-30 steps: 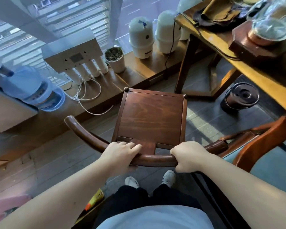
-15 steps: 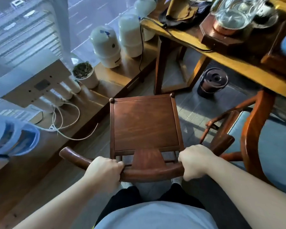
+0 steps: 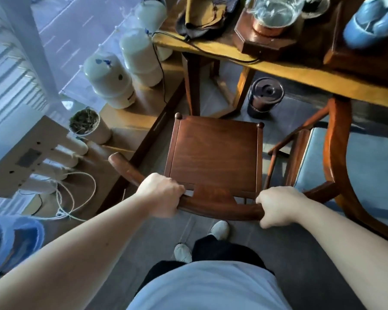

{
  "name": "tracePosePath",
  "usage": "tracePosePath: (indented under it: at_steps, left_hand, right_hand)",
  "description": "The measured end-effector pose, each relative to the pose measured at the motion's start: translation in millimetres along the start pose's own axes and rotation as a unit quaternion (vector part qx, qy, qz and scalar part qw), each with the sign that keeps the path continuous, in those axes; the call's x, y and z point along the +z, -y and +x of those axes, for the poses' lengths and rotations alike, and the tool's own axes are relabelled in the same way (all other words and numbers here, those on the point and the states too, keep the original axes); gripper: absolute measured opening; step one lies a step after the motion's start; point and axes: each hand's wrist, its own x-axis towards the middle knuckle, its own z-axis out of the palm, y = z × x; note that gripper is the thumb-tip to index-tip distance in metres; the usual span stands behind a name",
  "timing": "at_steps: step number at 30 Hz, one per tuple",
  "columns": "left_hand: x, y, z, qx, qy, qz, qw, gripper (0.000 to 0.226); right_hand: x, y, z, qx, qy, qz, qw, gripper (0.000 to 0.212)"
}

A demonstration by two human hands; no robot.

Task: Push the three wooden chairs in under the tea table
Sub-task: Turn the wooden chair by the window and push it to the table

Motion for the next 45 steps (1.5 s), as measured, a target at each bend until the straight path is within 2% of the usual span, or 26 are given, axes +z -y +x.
tracePosePath:
  at_steps: [2, 6, 10, 16, 20, 26, 29, 33, 35, 39, 45]
  left_hand:
    - [-6.8, 4.9, 13.3, 0.013, 0.0, 0.009, 1.0, 0.018]
    - [-11.2, 15.2, 28.5, 0.036, 0.006, 0.023, 0.999, 0.018]
    - [-9.1, 20.3, 32.2, 0.056, 0.01, 0.022, 0.998, 0.02]
    - [-11.5, 22.6, 34.1, 0.095, 0.018, 0.038, 0.995, 0.022]
    - [-15.1, 25.3, 31.4, 0.107, 0.031, 0.041, 0.993, 0.011]
    - [-11.8, 49.3, 33.7, 0.162, 0.02, 0.083, 0.983, 0.021]
    - [-16.5, 52.6, 45.7, 0.172, 0.014, 0.098, 0.98, 0.024]
    - [-22.4, 59.8, 59.3, 0.18, 0.005, 0.116, 0.977, 0.025]
    - [-23.0, 63.1, 62.9, 0.176, 0.006, 0.117, 0.977, 0.025]
    - [-29.5, 72.7, 69.6, 0.161, 0.007, 0.138, 0.977, 0.027]
    - [-58.0, 78.3, 93.0, 0.111, 0.009, 0.13, 0.985, 0.019]
  right_hand:
    - [-3.6, -6.4, 3.7, -0.001, -0.002, 0.008, 1.0, 0.029]
    - [-7.4, -15.0, 9.4, -0.039, -0.054, 0.014, 0.998, 0.035]
    - [-5.7, -16.8, 8.7, -0.034, -0.044, 0.053, 0.997, 0.044]
    - [-18.1, -6.7, 4.7, 0.031, 0.016, 0.053, 0.998, 0.028]
    - [-18.9, 6.4, -1.8, 0.076, 0.007, 0.069, 0.995, 0.027]
    - [2.8, 46.2, -11.1, 0.101, -0.006, 0.122, 0.987, 0.02]
    - [7.7, 48.0, -17.4, 0.127, -0.043, 0.135, 0.982, 0.018]
    - [31.6, 55.8, -13.8, 0.159, -0.207, 0.098, 0.96, 0.025]
    - [38.3, 57.1, -8.7, 0.163, -0.256, 0.083, 0.949, 0.029]
    - [32.5, 51.8, 0.6, 0.135, -0.281, 0.085, 0.946, 0.028]
    - [7.1, 32.8, 13.6, 0.14, -0.275, 0.081, 0.948, 0.024]
